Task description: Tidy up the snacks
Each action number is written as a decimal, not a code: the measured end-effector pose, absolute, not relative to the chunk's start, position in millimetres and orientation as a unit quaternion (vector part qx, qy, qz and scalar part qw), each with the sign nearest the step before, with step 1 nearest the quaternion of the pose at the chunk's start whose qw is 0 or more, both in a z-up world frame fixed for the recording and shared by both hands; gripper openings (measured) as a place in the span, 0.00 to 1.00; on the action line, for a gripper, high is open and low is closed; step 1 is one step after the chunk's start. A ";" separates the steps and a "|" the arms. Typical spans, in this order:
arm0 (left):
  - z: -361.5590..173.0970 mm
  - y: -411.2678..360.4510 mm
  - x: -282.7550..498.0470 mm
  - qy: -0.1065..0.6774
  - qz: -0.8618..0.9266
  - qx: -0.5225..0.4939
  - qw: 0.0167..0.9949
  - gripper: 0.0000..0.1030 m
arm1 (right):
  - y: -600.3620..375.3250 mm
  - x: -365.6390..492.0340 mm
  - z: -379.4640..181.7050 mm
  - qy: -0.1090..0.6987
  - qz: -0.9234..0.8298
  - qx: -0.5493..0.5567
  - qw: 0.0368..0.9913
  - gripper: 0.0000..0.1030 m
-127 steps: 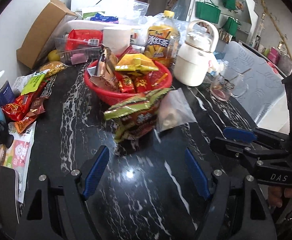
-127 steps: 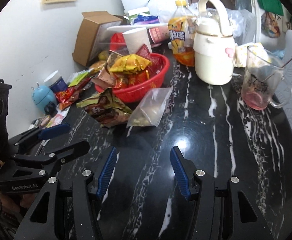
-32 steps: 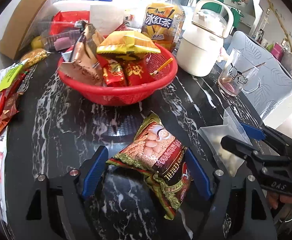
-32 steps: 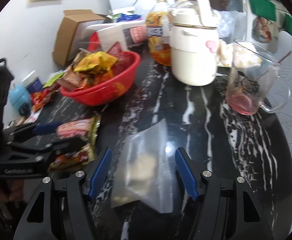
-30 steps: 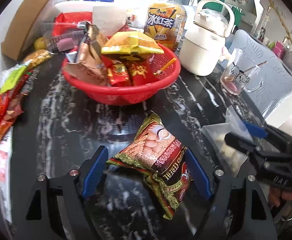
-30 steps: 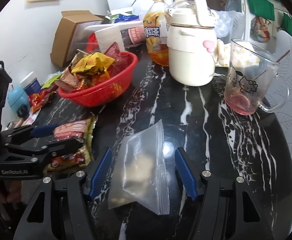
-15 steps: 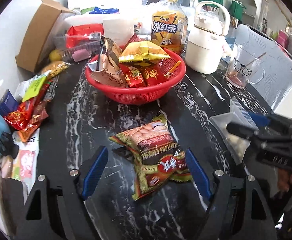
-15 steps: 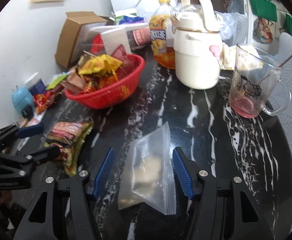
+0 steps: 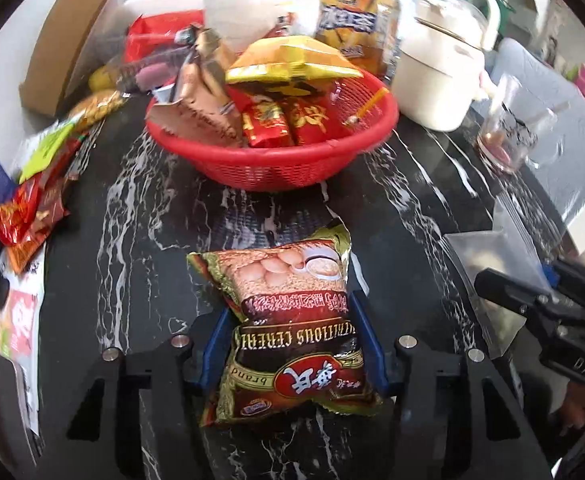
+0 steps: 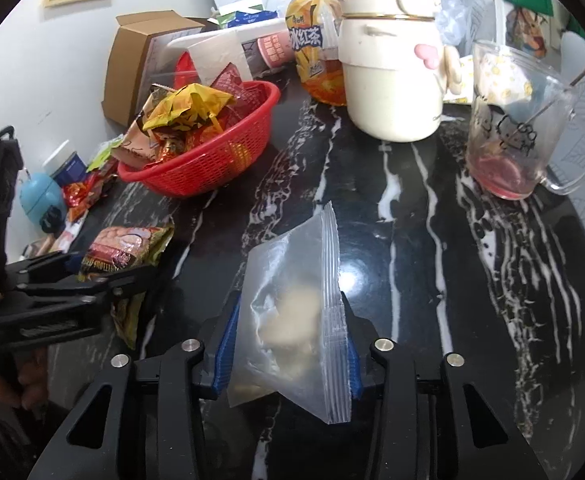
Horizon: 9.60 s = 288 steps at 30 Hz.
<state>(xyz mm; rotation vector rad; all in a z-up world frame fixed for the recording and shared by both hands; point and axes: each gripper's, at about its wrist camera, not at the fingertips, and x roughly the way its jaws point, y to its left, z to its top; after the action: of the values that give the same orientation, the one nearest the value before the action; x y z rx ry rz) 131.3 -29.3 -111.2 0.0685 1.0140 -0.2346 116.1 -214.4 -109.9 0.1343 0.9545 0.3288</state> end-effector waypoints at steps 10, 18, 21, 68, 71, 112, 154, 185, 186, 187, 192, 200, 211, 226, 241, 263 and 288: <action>-110.7 -27.9 101.6 0.497 -0.136 0.045 0.856 0.51 | -193.7 91.1 -108.8 0.469 0.202 0.048 0.858 0.41; -107.8 -23.6 77.1 0.512 -0.148 0.055 0.844 0.51 | -177.0 65.7 -106.7 0.481 0.222 0.032 0.847 0.41; -107.3 -22.9 70.7 0.519 -0.153 0.059 0.839 0.51 | -177.5 60.9 -105.8 0.486 0.220 0.035 0.845 0.41; -100.3 -30.7 66.4 0.489 -0.192 0.019 0.851 0.50 | -180.3 58.6 -103.0 0.486 0.210 0.012 0.848 0.38; -95.3 -29.0 68.7 0.483 -0.192 0.014 0.854 0.50 | -176.5 59.0 -97.7 0.480 0.223 0.007 0.849 0.38; 24.4 -2.5 186.7 0.328 -0.134 -0.031 0.934 0.50 | -166.7 189.0 15.7 0.343 0.218 -0.019 0.914 0.38; -34.8 10.3 255.0 0.359 -0.139 -0.052 0.921 0.50 | -138.2 251.6 -52.9 0.401 0.203 -0.059 0.891 0.48; -33.2 -1.9 249.7 0.362 -0.144 -0.025 0.921 0.50 | -140.5 249.5 -51.0 0.423 0.233 -0.051 0.874 0.23; -33.7 -3.4 248.7 0.361 -0.141 -0.020 0.922 0.50 | -140.7 249.8 -51.1 0.424 0.233 -0.050 0.874 0.23; -34.1 -5.0 248.4 0.360 -0.138 -0.012 0.922 0.50 | -140.2 250.2 -51.1 0.424 0.232 -0.050 0.874 0.23; -36.4 -12.0 247.6 0.361 -0.120 0.023 0.925 0.52 | -136.4 245.4 -47.5 0.413 0.226 -0.068 0.879 0.26; -35.5 -14.4 248.9 0.358 -0.126 0.038 0.924 0.53 | -138.9 240.9 -42.6 0.410 0.218 -0.074 0.882 0.37; -27.6 -28.0 247.8 0.367 -0.155 0.039 0.917 0.53 | -156.4 227.1 -32.7 0.399 0.205 -0.052 0.892 0.40; -25.2 -35.6 246.3 0.383 -0.124 0.067 0.913 0.72 | -165.9 213.4 -26.8 0.400 0.174 -0.053 0.898 0.40; 15.0 -28.2 219.8 0.352 -0.134 0.047 0.925 0.72 | -175.6 192.0 13.1 0.359 0.161 -0.036 0.919 0.40; 95.1 6.8 88.1 0.240 -0.109 0.037 0.964 0.75 | -164.7 83.6 93.9 0.244 0.155 -0.036 0.957 0.40; 62.0 0.0 -37.4 0.237 -0.077 0.049 0.967 0.76 | -178.8 -36.5 48.0 0.252 0.147 0.002 0.956 0.64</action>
<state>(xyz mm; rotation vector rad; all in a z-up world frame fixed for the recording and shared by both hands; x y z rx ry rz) -37.4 0.0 62.0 0.0987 0.4785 -0.1567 -36.5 -178.8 48.0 0.0046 0.5117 0.2986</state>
